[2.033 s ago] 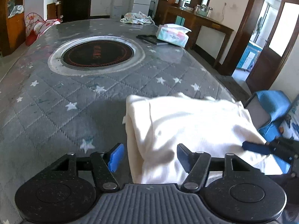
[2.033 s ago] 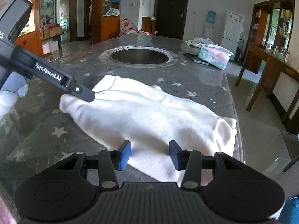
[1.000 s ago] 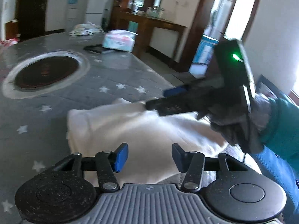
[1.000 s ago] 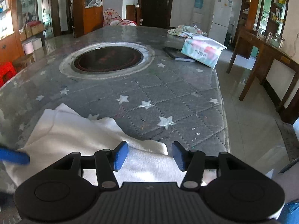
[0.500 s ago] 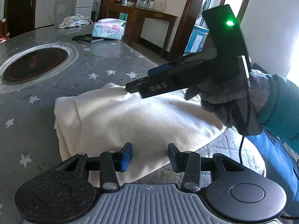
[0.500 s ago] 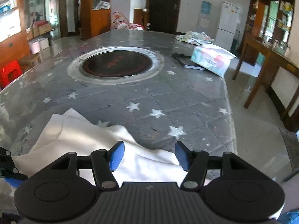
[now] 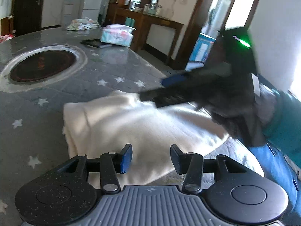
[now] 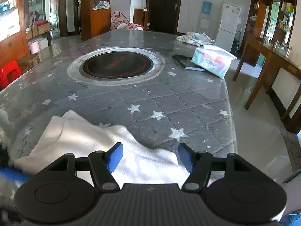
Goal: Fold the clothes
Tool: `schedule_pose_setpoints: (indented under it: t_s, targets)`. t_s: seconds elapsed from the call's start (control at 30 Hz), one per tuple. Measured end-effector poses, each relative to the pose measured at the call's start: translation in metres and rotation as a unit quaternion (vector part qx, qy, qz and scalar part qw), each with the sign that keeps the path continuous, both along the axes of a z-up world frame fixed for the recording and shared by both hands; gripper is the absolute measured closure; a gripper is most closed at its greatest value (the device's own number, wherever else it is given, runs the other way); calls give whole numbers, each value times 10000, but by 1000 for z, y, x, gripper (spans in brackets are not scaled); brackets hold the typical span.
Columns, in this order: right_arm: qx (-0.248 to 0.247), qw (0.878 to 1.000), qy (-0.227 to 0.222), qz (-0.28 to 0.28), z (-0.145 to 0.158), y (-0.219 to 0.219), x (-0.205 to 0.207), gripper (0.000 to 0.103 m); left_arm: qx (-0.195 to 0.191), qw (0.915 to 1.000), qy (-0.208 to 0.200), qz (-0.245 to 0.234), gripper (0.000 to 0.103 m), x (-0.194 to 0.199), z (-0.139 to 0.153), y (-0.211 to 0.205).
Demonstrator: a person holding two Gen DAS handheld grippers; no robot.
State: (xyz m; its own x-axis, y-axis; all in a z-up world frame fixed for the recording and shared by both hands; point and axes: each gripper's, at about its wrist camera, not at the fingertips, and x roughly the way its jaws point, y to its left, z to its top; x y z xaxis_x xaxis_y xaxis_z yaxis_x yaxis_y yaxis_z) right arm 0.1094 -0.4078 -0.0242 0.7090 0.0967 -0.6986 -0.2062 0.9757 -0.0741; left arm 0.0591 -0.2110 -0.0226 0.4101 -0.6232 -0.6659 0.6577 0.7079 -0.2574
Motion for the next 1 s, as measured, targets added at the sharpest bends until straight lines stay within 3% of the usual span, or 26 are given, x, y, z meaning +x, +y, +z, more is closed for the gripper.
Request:
schedule_pose_setpoints:
  t_s: [0.47, 0.53, 0.63, 1.0]
  targets:
    - [-196, 9994, -19, -294, -1, -24, -89, 28, 268, 9992, -98, 285, 47, -5, -2, 7]
    - [-92, 9992, -51, -388, -1, -27, -99, 28, 285, 9991, -140, 294, 43, -8, 0, 7]
    - [50, 9986, -109, -523, 0, -30, -112, 18, 288, 9989, -188, 334, 36, -13, 2, 9]
    - [332, 9940, -486, -918, 8, -25, -144, 0, 363, 9961, -390, 698, 12, -29, 6, 26]
